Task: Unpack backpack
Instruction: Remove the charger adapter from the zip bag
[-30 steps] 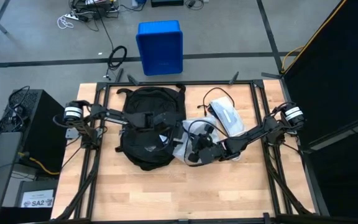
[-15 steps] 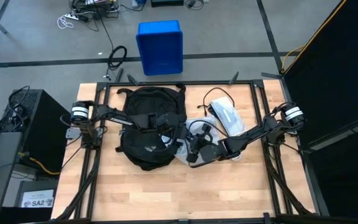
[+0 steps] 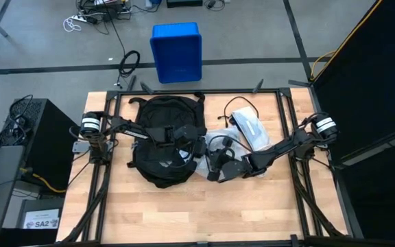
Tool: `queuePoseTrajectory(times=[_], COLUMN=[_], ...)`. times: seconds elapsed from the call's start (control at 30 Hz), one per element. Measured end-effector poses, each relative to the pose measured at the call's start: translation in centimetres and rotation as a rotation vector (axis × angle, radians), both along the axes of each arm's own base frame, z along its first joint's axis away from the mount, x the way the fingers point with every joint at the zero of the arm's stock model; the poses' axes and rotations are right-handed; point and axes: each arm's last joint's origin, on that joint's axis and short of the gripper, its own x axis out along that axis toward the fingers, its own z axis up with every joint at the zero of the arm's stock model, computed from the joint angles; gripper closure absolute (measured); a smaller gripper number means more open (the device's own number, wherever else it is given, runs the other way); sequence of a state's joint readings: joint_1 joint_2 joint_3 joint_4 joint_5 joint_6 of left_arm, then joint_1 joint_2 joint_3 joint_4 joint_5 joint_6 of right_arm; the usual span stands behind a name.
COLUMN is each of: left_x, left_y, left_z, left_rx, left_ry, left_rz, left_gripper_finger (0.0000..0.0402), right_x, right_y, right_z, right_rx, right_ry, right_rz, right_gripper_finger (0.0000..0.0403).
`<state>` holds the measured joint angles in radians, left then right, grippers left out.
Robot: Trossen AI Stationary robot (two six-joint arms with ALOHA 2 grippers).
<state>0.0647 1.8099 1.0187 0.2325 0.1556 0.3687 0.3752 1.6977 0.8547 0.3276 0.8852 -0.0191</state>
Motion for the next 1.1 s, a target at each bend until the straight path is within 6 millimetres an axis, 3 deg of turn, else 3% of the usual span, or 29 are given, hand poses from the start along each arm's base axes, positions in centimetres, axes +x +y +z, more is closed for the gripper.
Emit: queuePoseTrajectory(times=[0.3,0.47,0.7,0.93,1.1], left_x=[0.0,-0.2,-0.2,0.3,0.4], left_y=[0.3,0.3,-0.4,-1.2,-1.7], left_z=[1.6,3.0,4.6,5.5,5.7], left_rx=[0.08,0.11,0.115,0.139,0.141], left_ry=[-0.077,-0.141,-0.213,-0.228,-0.219], left_rz=[0.092,0.094,0.08,0.059,0.045], left_gripper_finger=[0.0401,0.0401,0.0401,0.0401,0.0401], right_x=[-3.3,-5.4,-7.3,-9.1,-10.3], right_y=[2.9,4.2,4.4,3.2,2.1], right_z=[3.9,4.4,2.1,-1.2,-3.2], right_rx=[0.011,0.09,0.248,0.395,0.42], right_ry=[-0.079,-0.059,0.032,0.097,0.114], right_rz=[0.042,0.063,-0.032,-0.12,-0.181], right_gripper_finger=[0.0403,0.0403,0.0401,0.0401,0.0378])
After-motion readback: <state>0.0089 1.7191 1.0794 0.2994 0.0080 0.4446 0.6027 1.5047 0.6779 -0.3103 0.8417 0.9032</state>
